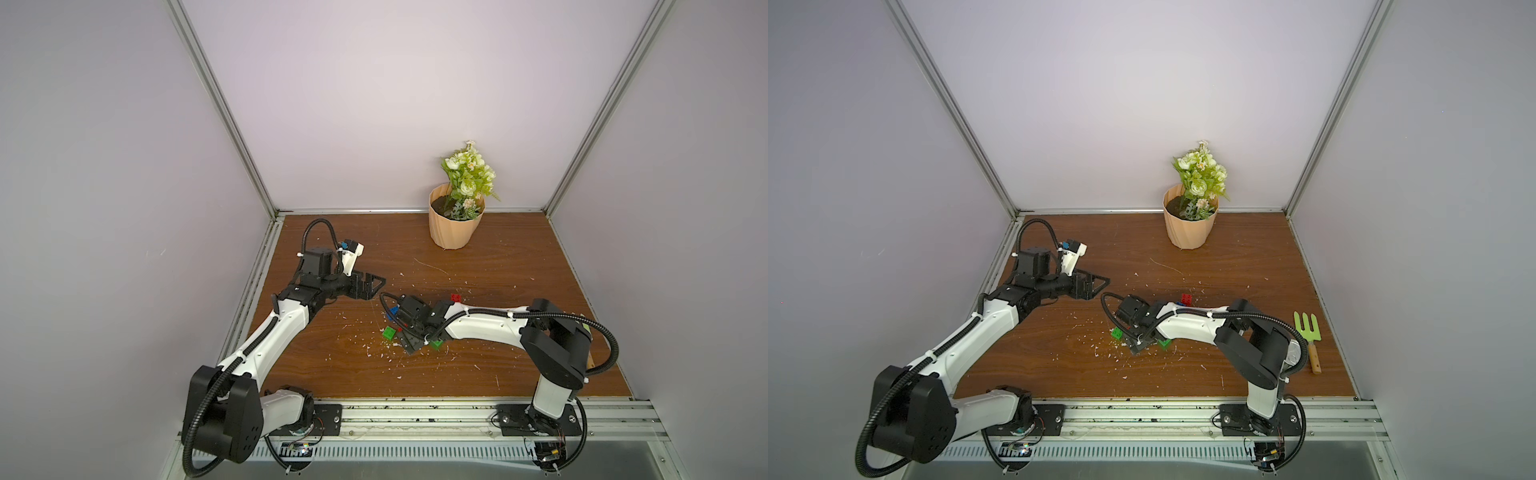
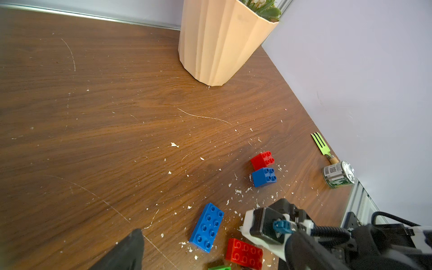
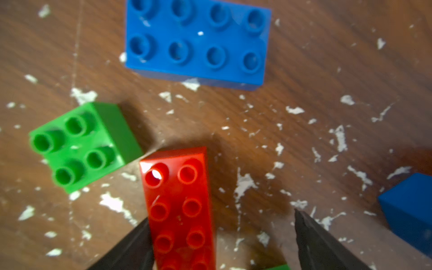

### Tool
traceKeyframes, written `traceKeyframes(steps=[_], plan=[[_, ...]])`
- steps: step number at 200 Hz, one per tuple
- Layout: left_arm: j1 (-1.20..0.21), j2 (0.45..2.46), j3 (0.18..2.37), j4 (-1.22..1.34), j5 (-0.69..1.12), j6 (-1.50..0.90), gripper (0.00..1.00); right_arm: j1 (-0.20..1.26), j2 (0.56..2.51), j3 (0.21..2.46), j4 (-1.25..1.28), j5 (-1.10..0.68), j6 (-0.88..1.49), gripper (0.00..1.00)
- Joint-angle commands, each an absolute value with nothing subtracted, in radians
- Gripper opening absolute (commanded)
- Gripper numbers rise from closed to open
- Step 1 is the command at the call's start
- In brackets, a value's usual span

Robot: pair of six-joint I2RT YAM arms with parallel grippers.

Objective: Assemble a giraffe with lego
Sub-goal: Adjust the lego brick at the center of the board.

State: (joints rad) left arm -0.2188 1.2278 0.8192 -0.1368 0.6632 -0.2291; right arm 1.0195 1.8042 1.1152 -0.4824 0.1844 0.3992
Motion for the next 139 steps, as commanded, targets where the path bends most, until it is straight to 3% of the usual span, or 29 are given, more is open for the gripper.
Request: traceKeyframes(steps=[1, 84, 139], plan=[[-0.228, 1.228, 0.828, -0.146, 0.655, -0.233, 0.99, 0.971, 1.772, 1.113, -0.502, 0.227, 0.343, 0.92], [-0.227, 1.227, 0.827, -0.143, 0.655, -0.234, 0.99, 0.897, 1.716, 1.106, -0.485, 0.117, 0.259, 0.91], [-0.228, 1.226, 0.827, -0.141, 0.658, -0.236, 0.99, 0.887, 1.718, 1.048, -0.482, 0.146, 0.278, 0.9]])
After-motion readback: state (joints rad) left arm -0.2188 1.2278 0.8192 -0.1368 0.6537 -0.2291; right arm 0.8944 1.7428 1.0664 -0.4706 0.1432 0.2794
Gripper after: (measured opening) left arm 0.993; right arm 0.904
